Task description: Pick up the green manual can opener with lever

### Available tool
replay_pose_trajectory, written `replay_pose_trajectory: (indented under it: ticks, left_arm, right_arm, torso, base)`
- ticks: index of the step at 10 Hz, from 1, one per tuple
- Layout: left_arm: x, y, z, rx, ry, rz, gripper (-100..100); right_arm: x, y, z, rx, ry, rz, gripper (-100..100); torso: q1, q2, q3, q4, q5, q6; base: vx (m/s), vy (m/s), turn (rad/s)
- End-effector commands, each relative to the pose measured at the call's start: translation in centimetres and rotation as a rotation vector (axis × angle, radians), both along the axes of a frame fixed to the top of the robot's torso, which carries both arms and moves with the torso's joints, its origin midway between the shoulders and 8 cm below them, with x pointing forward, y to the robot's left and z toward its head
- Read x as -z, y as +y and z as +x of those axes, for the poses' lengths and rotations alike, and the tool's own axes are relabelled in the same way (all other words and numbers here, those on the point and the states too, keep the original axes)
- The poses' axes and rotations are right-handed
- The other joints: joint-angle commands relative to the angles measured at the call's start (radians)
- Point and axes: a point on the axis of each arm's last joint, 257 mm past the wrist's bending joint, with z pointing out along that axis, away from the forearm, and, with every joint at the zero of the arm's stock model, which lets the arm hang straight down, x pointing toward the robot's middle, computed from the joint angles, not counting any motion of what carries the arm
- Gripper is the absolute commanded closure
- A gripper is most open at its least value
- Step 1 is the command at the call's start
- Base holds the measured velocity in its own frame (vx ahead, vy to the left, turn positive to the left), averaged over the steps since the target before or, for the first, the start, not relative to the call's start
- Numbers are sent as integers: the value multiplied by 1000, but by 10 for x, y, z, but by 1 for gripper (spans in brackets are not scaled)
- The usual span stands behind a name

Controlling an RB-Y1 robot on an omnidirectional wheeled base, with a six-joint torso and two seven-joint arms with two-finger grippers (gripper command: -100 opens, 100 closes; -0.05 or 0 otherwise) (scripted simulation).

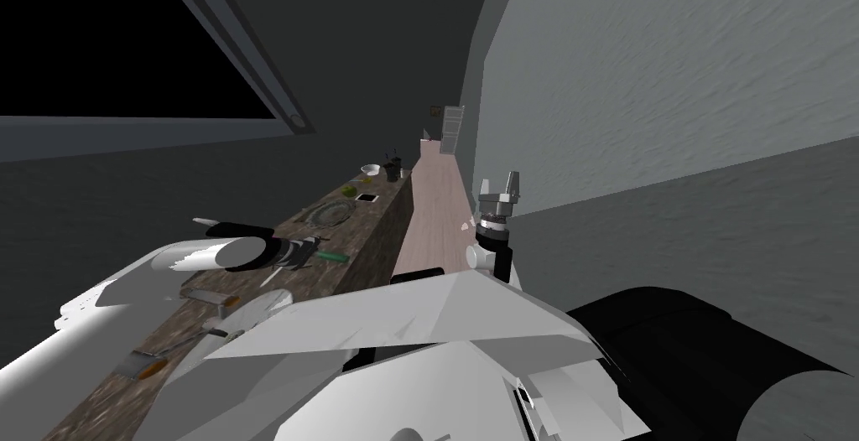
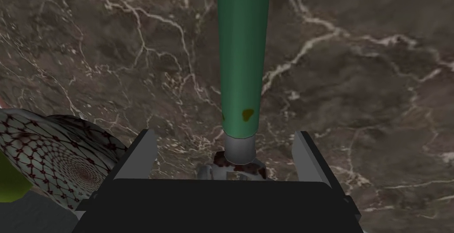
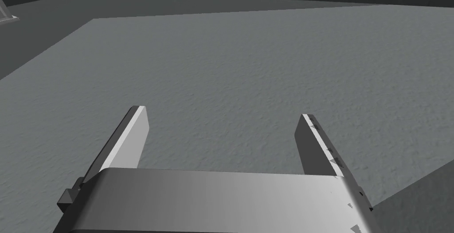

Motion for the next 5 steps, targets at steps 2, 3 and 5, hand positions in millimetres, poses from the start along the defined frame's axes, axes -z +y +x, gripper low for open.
replay_pose_trajectory:
  ticks: [2,3,5]
  left_arm:
    - [9,11,5,-41,-1,0,-100]
    - [11,14,7,-52,-1,0,-100]
    - [16,19,9,-73,-1,1,-100]
  right_arm:
    - [0,0,0,0,0,0,0]
    - [0,0,0,0,0,0,0]
    - [0,0,0,0,0,0,0]
  torso:
    - [0,0,0,0,0,0]
    - [0,1,0,0,0,0]
    - [0,1,1,0,0,0]
  base:
    - [-72,13,-124]
    - [-94,7,-162]
    - [-67,10,-121]
